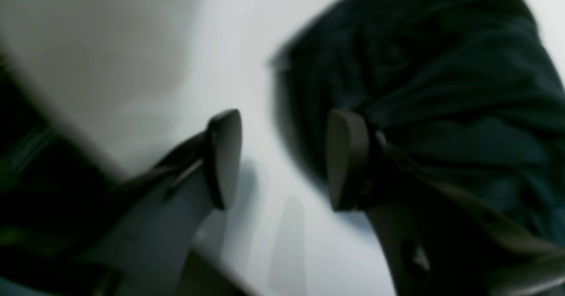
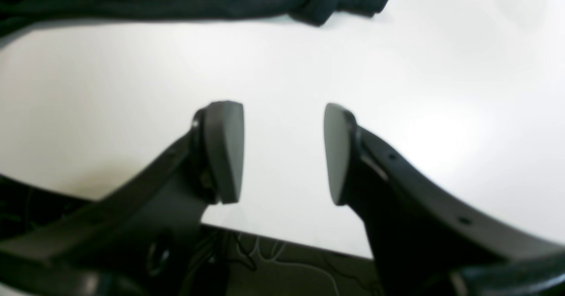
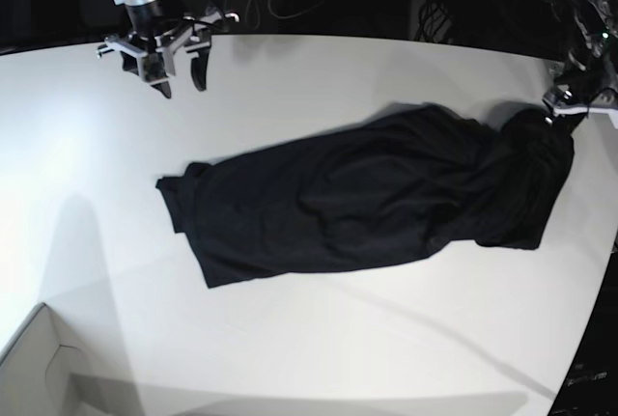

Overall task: Layout the t-shirt on the table in an organized manner, then fold the t-shirt properly
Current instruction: 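Grasp the bunched end of the black t-shirt with the left gripper, then lower the right gripper and grasp the opposite end of the shirt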

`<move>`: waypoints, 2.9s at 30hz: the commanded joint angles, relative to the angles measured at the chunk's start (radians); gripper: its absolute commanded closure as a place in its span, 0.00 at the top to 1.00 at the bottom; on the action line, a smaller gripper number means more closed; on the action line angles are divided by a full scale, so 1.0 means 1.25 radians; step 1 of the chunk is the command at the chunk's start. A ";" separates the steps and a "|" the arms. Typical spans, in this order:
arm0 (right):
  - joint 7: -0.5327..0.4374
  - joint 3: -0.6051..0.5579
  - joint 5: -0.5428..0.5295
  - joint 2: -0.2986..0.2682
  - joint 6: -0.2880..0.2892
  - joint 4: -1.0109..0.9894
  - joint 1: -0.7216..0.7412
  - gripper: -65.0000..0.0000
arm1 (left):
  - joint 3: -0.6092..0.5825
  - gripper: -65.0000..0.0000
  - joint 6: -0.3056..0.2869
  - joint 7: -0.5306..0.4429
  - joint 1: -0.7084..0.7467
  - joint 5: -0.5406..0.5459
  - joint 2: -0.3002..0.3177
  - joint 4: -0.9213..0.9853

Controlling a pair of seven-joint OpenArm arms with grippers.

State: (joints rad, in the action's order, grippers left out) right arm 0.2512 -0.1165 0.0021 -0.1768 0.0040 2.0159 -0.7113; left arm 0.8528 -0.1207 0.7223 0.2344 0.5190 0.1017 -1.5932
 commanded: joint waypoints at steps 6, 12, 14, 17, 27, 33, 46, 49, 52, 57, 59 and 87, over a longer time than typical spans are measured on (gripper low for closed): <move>-0.016 0.002 0.000 -0.002 0.001 0.011 -0.006 0.46 | 0.003 0.47 -0.010 -0.018 -0.049 0.002 0.014 0.054; -0.016 0.007 0.000 -0.002 0.001 0.011 -0.009 0.46 | 0.002 0.46 -0.013 -0.021 -0.075 -0.045 0.021 0.120; -0.016 0.008 0.000 -0.002 0.001 0.011 -0.009 0.46 | 0.003 0.45 -0.014 -0.021 -0.076 -0.050 0.021 0.128; -0.016 0.008 0.000 -0.002 0.001 0.011 -0.009 0.46 | 0.005 0.22 -0.014 -0.018 -0.069 -0.045 0.024 0.113; 0.028 0.003 0.000 -0.002 0.001 0.011 -0.004 0.46 | 0.102 0.01 -0.016 -0.015 -0.042 -0.044 0.024 0.093; 0.028 0.003 0.000 0.000 0.001 0.011 -0.004 0.46 | 0.136 0.00 -0.046 -0.015 0.021 0.032 0.029 0.037; 0.035 0.003 0.000 0.000 0.002 0.013 0.025 0.46 | 0.129 0.47 -0.116 0.051 -0.013 0.078 0.037 0.037; 0.035 0.001 0.000 -0.002 0.005 0.012 0.037 0.46 | 0.129 0.65 -0.116 0.051 -0.025 0.076 0.037 0.048; 0.035 0.002 0.001 -0.004 0.065 0.012 0.041 0.46 | 0.124 0.68 -0.116 0.051 -0.043 0.076 0.038 0.072; 0.054 0.010 0.001 -0.013 0.255 0.012 0.066 0.46 | 0.083 0.68 -0.116 0.050 -0.092 0.006 0.054 0.145; 0.066 0.010 0.003 -0.006 0.255 0.012 0.069 0.46 | 0.079 0.68 -0.118 0.050 -0.110 -0.021 0.052 0.163; 0.071 -0.020 0.003 -0.008 0.258 0.012 0.247 0.47 | 0.083 0.30 -0.118 0.049 -0.121 -0.037 0.058 0.182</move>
State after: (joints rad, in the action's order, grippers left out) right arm 0.3706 -0.1390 0.0154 -0.1833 0.3218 2.0148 -0.4084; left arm 0.9535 -0.2653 0.8001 0.0868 0.4603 0.1539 -1.3525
